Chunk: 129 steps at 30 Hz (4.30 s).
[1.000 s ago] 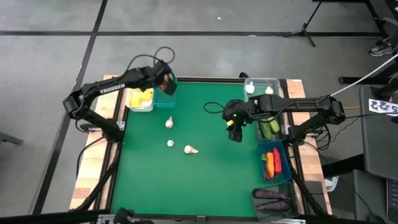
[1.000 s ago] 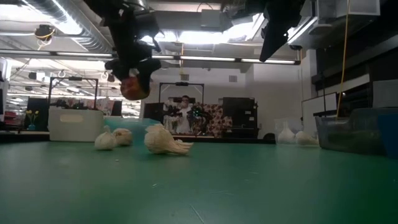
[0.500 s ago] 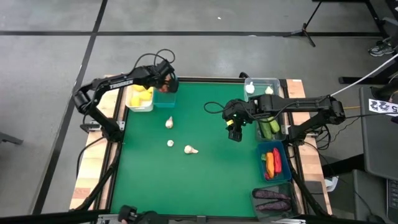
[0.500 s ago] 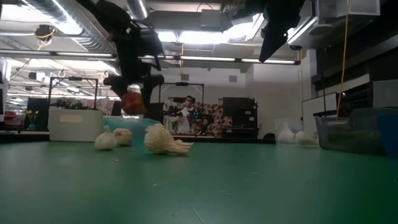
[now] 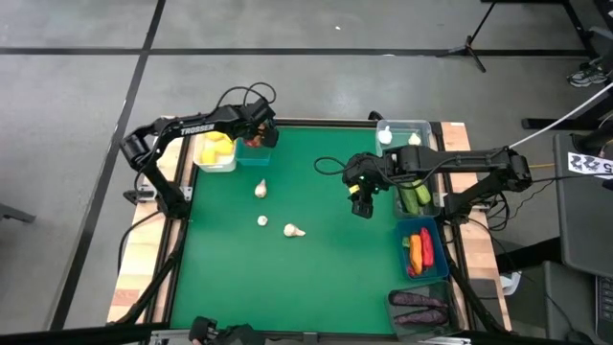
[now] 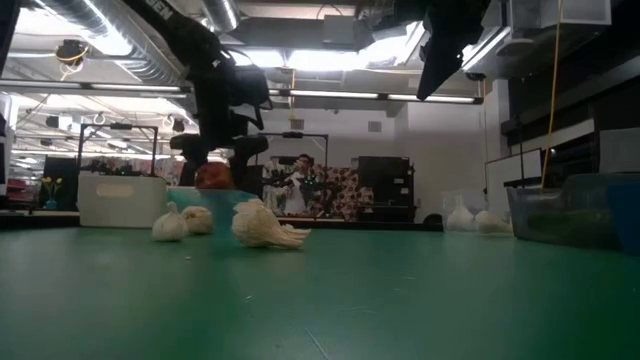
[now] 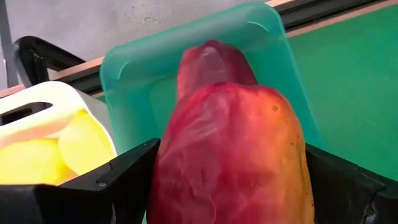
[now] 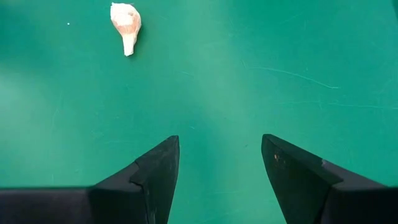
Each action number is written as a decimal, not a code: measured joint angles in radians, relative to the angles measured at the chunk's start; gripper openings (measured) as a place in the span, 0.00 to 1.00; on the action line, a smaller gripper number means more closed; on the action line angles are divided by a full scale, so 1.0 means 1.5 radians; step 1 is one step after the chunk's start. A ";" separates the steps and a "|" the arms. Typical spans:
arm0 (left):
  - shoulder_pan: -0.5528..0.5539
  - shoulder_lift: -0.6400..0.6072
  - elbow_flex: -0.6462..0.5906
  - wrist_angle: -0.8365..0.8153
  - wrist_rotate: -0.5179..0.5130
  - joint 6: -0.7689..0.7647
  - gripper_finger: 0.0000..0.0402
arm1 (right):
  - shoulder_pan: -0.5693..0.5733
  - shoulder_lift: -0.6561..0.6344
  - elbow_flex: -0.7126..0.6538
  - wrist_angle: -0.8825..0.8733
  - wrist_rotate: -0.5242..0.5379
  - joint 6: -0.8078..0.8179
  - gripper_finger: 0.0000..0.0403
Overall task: Sort produce into baskets
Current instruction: Put the red apple into the blue bin, then put the white garlic into the transparent bin
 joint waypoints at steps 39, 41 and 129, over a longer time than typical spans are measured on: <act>-0.040 0.001 -0.001 -0.035 0.048 0.056 0.87 | 0.000 0.000 0.000 0.000 -0.001 -0.002 0.56; -0.041 0.001 -0.001 -0.021 0.061 0.076 0.87 | 0.000 0.000 0.000 0.000 -0.001 -0.002 0.56; -0.479 -0.196 -0.183 0.126 0.159 0.161 0.83 | 0.000 0.001 -0.111 0.058 0.013 -0.013 0.56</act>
